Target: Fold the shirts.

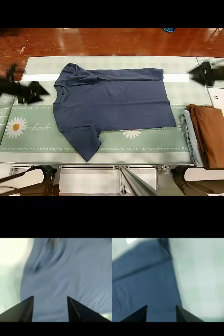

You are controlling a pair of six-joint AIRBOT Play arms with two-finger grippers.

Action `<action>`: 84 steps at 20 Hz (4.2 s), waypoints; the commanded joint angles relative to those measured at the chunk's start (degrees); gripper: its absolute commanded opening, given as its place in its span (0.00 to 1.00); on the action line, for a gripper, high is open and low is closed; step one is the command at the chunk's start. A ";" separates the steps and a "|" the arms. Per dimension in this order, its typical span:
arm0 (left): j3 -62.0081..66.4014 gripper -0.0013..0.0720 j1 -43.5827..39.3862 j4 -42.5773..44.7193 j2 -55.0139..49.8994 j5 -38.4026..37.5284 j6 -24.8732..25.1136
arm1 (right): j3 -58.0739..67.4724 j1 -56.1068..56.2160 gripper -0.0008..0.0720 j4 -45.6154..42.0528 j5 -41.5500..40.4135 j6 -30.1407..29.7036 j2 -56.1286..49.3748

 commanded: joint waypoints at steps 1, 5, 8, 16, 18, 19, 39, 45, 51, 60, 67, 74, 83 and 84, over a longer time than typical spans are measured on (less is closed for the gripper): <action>-23.93 0.71 1.66 -2.64 13.09 5.11 2.86 | -19.12 -2.67 0.57 -5.53 -5.40 -0.72 11.04; -38.42 0.71 5.44 -4.63 20.37 8.59 2.56 | -29.18 -4.79 0.57 -3.26 -8.00 -3.37 18.25; -41.55 0.71 4.85 -11.67 19.34 11.61 6.38 | -29.55 -4.63 0.57 -1.70 -7.61 -3.37 18.71; -41.75 0.11 -2.49 -20.15 15.72 23.87 9.53 | -29.55 -4.66 0.57 -6.93 -6.32 -0.13 17.99; -41.72 0.04 -3.80 -21.38 15.67 23.67 11.21 | -29.55 -4.66 0.57 -14.01 -3.56 3.80 16.24; -41.72 0.04 -4.02 -21.35 15.67 23.32 11.34 | -29.55 -4.66 0.57 -17.16 -1.18 4.85 15.12; -2.86 0.04 -3.34 -21.40 15.74 13.62 9.09 | 5.84 18.29 0.04 2.45 -0.44 -0.83 6.56; 36.04 0.04 -2.47 -21.29 17.29 11.37 14.86 | 43.91 18.78 0.04 -2.32 3.13 3.98 11.72; 48.39 0.04 0.31 -9.68 29.88 8.66 2.45 | 44.89 18.80 0.04 -14.25 9.01 4.98 30.82; 47.43 0.04 0.17 18.75 47.43 -5.05 -4.68 | 24.85 18.80 0.04 -22.58 12.79 9.55 50.49; 19.28 0.04 0.17 10.84 41.83 -2.25 -8.31 | 2.75 18.84 0.04 -17.51 5.51 7.85 47.23; 7.21 0.04 -5.09 -0.61 13.81 15.74 -0.81 | -3.82 18.84 0.04 -2.60 -6.99 -2.82 21.16; 23.08 0.04 -15.02 -2.93 -19.19 28.76 -4.24 | 16.09 19.26 0.03 4.39 -17.55 -2.99 -14.62; 24.15 0.04 -14.93 -3.10 -20.13 26.84 -5.51 | 17.79 19.17 0.04 4.39 -16.70 -2.43 -16.50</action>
